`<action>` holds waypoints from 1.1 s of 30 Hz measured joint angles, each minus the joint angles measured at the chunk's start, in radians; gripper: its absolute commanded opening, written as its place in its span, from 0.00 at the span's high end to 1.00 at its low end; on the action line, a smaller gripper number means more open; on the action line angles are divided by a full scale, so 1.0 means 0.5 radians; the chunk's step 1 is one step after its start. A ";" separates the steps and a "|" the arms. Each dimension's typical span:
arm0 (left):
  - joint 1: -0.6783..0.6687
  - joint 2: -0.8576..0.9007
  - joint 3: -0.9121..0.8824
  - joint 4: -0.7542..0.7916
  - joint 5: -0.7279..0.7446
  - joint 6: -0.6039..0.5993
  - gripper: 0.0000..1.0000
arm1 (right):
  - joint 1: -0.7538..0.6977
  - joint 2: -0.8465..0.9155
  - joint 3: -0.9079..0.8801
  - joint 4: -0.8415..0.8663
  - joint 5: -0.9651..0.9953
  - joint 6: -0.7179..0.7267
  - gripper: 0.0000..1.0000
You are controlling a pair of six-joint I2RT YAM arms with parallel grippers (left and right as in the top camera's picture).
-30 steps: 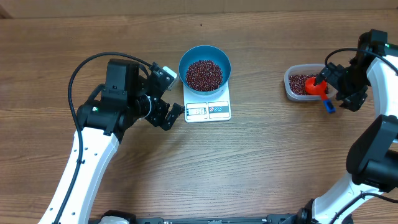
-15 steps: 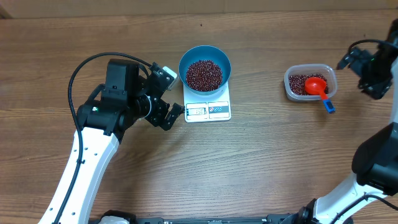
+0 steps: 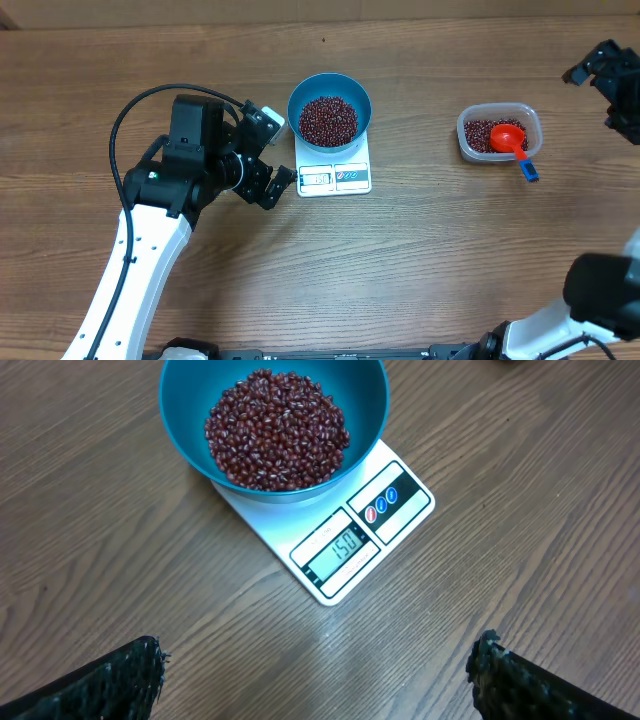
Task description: Scoop item into bowl and weigh 150g on scale
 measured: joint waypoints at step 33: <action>0.000 0.000 0.000 -0.001 0.000 0.000 0.00 | 0.000 -0.629 0.005 0.011 -0.141 0.146 0.00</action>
